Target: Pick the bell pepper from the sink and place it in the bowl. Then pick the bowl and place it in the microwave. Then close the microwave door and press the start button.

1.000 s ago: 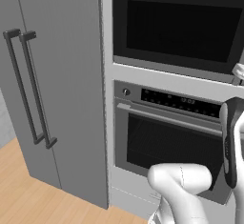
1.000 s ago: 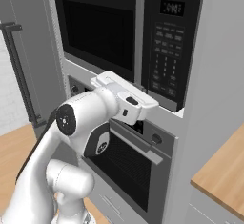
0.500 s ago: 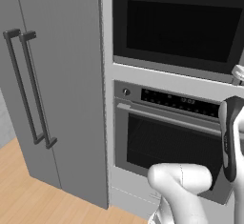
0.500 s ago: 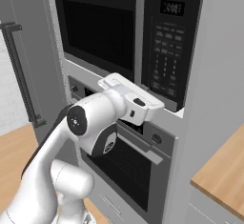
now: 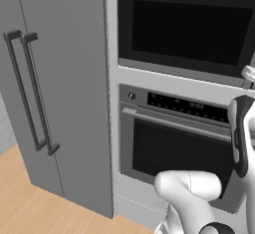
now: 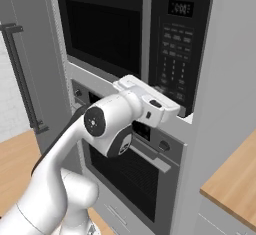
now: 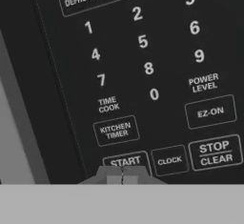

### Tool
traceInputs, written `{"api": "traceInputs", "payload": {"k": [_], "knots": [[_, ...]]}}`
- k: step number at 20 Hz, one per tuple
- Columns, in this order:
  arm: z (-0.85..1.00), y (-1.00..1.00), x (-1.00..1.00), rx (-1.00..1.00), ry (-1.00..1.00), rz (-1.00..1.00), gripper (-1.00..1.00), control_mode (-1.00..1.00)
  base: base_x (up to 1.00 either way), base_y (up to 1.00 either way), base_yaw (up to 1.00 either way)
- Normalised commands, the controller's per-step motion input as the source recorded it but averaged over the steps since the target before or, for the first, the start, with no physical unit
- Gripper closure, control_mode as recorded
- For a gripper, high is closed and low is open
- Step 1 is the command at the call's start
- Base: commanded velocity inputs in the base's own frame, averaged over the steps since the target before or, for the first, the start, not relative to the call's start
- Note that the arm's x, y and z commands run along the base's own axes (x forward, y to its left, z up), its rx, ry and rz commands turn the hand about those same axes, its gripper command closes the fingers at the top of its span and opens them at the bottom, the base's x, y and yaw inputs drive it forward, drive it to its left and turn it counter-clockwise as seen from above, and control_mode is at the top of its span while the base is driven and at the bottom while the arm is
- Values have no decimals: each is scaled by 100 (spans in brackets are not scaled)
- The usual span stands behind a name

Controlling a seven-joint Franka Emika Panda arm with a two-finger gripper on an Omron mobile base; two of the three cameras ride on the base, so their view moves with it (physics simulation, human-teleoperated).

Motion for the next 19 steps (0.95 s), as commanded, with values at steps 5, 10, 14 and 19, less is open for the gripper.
{"api": "traceInputs", "payload": {"k": [5,10,14,19], "knots": [[-13,-11,66,1,2,0,100,-100,0,0,0],[-22,-68,100,12,7,12,100,-100,0,0,0],[-27,-66,99,15,1,25,100,-100,0,0,0],[-5,12,-8,-1,-14,5,100,-100,0,0,0]]}}
